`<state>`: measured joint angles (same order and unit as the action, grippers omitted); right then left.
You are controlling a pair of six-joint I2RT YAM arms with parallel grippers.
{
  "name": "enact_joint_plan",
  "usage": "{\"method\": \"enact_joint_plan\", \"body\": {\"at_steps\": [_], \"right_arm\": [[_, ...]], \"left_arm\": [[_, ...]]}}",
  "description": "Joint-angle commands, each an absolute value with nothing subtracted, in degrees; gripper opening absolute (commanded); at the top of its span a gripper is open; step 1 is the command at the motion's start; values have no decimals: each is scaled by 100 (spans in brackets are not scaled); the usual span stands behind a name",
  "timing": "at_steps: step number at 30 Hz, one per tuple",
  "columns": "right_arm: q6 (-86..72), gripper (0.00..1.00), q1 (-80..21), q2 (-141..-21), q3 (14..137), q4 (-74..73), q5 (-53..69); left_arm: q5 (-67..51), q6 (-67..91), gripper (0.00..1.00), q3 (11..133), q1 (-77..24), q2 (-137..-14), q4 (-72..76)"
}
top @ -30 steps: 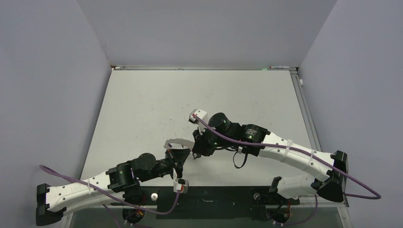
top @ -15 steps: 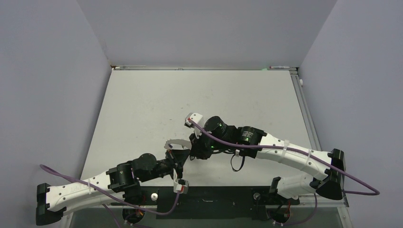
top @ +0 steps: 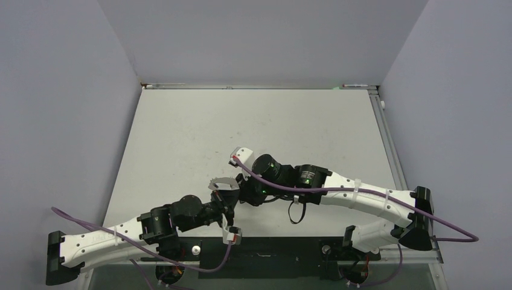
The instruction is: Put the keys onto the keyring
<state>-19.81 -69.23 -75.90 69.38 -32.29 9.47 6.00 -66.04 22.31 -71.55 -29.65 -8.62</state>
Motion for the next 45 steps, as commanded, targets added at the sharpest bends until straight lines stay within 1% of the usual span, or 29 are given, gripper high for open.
{"method": "enact_joint_plan", "body": {"at_steps": [1, 8, 12, 15, 19, 25, 26, 31, 34, 36, 38, 41, 45], "right_arm": [[-2247, 5, -7220, -7665, 7273, -3186, 881], [-2501, 7, -7302, -7692, 7293, -3133, 723], [-2719, 10, -7328, -7666, 7279, -2953, 707], [-2816, 16, -7367, -7662, 7292, -2851, 746], [-2865, 22, -7419, -7638, 7350, -2745, 751], [-2828, 27, -7469, -7584, 7494, -2579, 827], [-2796, 28, -7470, -7563, 7519, -2572, 863], [-2518, 45, -7472, -7327, 7732, -2707, 889], [-2164, 58, -7477, -7235, 7933, -3125, 854], [-1947, 65, -7475, -7173, 8027, -3321, 840], [-1713, 68, -7478, -7079, 8094, -3472, 856], [-1369, 68, -7473, -6878, 8108, -3664, 739], [-661, 67, -7478, -6564, 7933, -3792, -40]], "left_arm": [[1039, -6561, 0, 2355, -7146, -2996, -255], [1181, -6548, 0, 2340, -7146, -2963, -92], [1272, -6548, 0, 2299, -7144, -2928, 181], [1381, -6615, 0, 2237, -7137, -2878, 411], [1604, -6983, 0, 2137, -7139, -2843, 915], [1830, -7620, 0, 2031, -7142, -2852, 1623], [1849, -7676, 0, 2026, -7139, -2844, 1681], [1850, -7796, 0, 2013, -7141, -2711, 1823], [1818, -7788, 0, 2024, -7137, -2639, 1846], [1804, -7806, 0, 2022, -7137, -2603, 1850], [1802, -7811, 0, 2030, -7137, -2576, 1849], [1791, -7816, 0, 2049, -7137, -2545, 1850], [1734, -7786, 0, 2039, -7137, -2454, 1868]]}}
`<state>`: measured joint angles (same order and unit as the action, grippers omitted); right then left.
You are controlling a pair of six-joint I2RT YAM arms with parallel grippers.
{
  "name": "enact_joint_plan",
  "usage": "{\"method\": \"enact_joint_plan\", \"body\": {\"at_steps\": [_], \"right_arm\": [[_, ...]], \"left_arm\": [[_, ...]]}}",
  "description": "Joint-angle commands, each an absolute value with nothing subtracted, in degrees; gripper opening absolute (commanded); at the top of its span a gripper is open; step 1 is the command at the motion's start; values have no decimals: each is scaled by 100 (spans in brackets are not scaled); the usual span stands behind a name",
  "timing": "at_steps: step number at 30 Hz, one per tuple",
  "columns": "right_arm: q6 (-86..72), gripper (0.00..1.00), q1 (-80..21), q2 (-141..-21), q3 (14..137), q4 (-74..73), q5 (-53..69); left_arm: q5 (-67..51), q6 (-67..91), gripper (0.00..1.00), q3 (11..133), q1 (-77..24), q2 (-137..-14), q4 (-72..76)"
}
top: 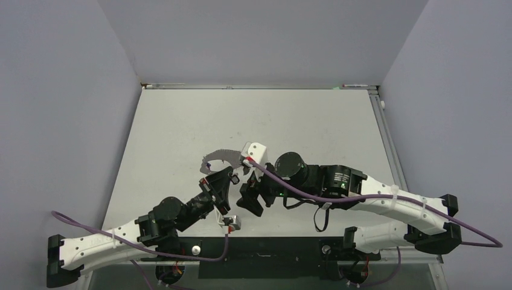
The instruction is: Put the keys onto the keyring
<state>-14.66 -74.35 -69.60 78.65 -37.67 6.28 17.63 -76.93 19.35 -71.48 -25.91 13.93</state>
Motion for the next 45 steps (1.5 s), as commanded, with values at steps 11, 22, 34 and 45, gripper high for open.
{"method": "enact_joint_plan", "body": {"at_steps": [11, 22, 34, 45], "right_arm": [[2188, 62, -7530, -5210, 5971, -1906, -741], [3875, 56, -7675, -5502, 5903, -1546, -145], [4579, 42, -7952, -6180, 6504, -1698, 358], [4922, 37, -8110, -6344, 6735, -2014, 142]], "left_arm": [[1365, -7566, 0, 1969, -7093, -2092, 1897], [723, -7073, 0, 1977, -7024, -1765, 1386], [245, -6697, 0, 2004, -7022, -1512, 872], [0, -6523, 0, 2065, -7022, -1525, 624]]}}
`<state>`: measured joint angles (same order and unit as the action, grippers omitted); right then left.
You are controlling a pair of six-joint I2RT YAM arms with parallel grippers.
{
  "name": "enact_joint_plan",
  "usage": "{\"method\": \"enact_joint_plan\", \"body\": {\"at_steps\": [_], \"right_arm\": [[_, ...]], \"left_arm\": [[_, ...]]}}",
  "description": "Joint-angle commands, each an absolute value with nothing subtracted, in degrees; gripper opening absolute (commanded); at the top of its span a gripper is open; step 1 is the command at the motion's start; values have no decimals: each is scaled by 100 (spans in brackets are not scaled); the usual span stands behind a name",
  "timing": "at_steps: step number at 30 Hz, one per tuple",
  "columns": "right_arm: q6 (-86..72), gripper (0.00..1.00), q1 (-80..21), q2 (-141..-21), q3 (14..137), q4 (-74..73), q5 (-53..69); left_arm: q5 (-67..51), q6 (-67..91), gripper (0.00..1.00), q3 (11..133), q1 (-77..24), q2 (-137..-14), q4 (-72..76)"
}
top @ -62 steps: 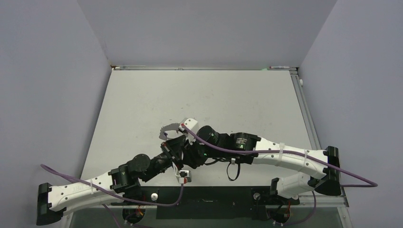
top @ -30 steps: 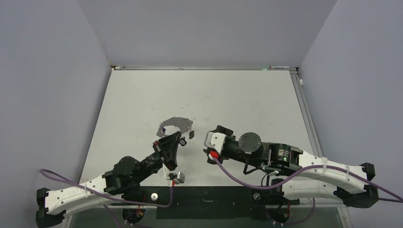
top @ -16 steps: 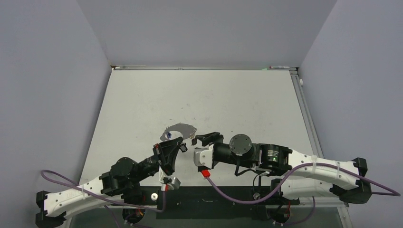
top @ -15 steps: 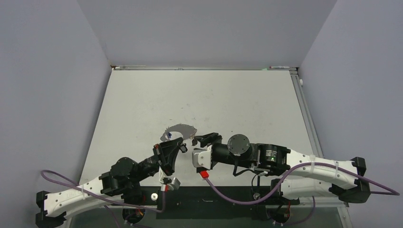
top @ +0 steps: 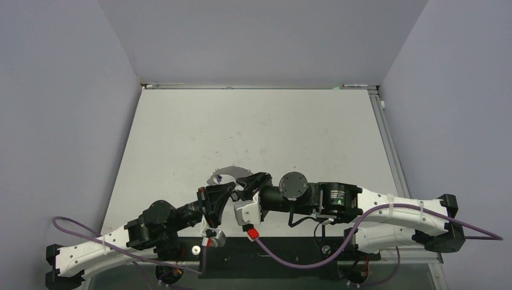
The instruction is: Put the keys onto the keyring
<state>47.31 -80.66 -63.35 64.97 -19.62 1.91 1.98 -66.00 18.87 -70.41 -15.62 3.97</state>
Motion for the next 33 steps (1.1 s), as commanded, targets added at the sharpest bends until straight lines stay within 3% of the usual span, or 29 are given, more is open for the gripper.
{"method": "enact_joint_plan", "body": {"at_steps": [1, 33], "right_arm": [[4936, 36, -8111, -6349, 6737, -2040, 133], [5233, 28, -8110, -6739, 6908, -2347, 114]], "left_arm": [[0, -6518, 0, 2065, -7022, -1528, 617], [-277, -6377, 0, 2101, -6970, -1560, 599]]}}
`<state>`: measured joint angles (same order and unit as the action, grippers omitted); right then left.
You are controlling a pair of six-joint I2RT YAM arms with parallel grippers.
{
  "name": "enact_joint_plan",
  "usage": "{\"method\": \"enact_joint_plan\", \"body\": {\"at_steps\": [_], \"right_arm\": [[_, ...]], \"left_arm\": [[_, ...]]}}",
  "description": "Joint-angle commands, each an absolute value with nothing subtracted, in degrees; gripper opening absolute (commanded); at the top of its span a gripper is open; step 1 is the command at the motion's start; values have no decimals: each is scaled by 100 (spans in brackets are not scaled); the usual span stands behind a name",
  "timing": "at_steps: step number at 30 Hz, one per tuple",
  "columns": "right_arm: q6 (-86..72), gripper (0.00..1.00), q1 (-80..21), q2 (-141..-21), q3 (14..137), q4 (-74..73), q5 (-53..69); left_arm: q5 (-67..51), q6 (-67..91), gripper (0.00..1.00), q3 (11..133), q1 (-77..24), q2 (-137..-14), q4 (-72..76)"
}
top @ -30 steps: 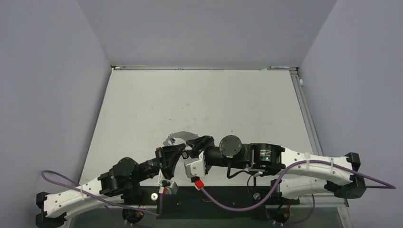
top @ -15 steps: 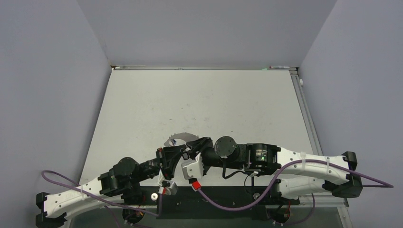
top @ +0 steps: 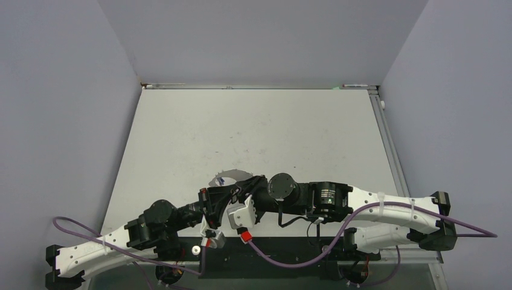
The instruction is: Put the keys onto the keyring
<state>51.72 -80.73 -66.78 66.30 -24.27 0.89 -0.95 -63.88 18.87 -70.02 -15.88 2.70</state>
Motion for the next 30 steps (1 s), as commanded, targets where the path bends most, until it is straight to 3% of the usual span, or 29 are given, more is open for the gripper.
{"method": "enact_joint_plan", "body": {"at_steps": [1, 21, 30], "right_arm": [[5244, 27, -8111, -6754, 6914, -2339, 121], [5256, 23, -8106, -6926, 6985, -2564, 114], [5242, 12, -8097, -6987, 6979, -2506, 18]], "left_arm": [[-285, -6373, 0, 2101, -6970, -1558, 598], [-303, -6363, 0, 2083, -6970, -1487, 606], [-333, -6322, 0, 2075, -6970, -1449, 622]]}}
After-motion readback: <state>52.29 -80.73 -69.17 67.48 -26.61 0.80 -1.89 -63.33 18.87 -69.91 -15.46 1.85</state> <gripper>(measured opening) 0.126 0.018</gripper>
